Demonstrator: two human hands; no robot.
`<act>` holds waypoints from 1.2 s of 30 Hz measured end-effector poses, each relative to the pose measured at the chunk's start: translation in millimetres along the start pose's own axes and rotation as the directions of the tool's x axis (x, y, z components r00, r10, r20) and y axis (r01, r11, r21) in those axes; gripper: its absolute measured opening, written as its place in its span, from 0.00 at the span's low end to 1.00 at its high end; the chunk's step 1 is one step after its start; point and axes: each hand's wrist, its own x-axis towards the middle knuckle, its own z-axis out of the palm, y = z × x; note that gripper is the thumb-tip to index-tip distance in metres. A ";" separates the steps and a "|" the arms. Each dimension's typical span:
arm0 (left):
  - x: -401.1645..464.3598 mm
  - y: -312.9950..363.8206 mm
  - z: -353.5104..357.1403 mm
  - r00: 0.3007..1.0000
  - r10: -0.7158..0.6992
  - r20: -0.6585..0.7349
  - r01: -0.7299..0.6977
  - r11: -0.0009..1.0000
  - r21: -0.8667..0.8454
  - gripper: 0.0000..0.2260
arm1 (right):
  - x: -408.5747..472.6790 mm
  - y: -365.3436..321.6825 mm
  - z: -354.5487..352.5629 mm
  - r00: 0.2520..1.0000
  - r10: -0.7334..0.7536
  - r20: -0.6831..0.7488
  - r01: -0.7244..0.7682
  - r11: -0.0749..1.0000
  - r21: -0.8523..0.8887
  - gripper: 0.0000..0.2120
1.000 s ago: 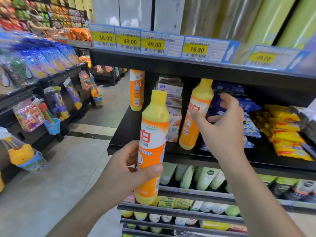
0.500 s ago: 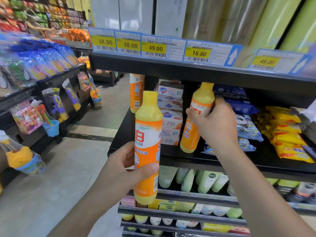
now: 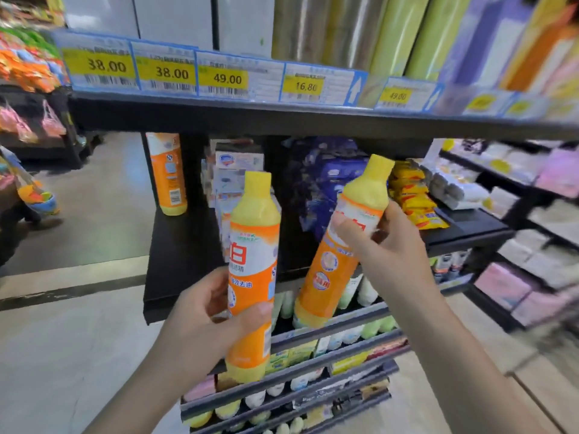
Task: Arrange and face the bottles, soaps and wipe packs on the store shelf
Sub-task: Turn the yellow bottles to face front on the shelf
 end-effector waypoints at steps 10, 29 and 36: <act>9.7 -8.2 118.7 0.927 -0.015 0.376 0.061 0.992 -0.111 0.20 | -110.1 50.2 -112.4 0.977 0.197 -0.087 -0.190 0.978 0.085 0.16; -12.6 -9.8 523.5 0.650 -0.103 0.753 0.140 0.990 0.014 0.21 | -222.6 210.5 -457.0 0.533 0.532 -0.658 -0.250 0.842 0.479 0.20; -2.9 -1.9 652.5 0.588 -0.140 0.797 0.092 0.990 0.106 0.46 | -211.2 259.5 -564.6 0.508 0.546 -0.667 -0.334 0.838 0.431 0.22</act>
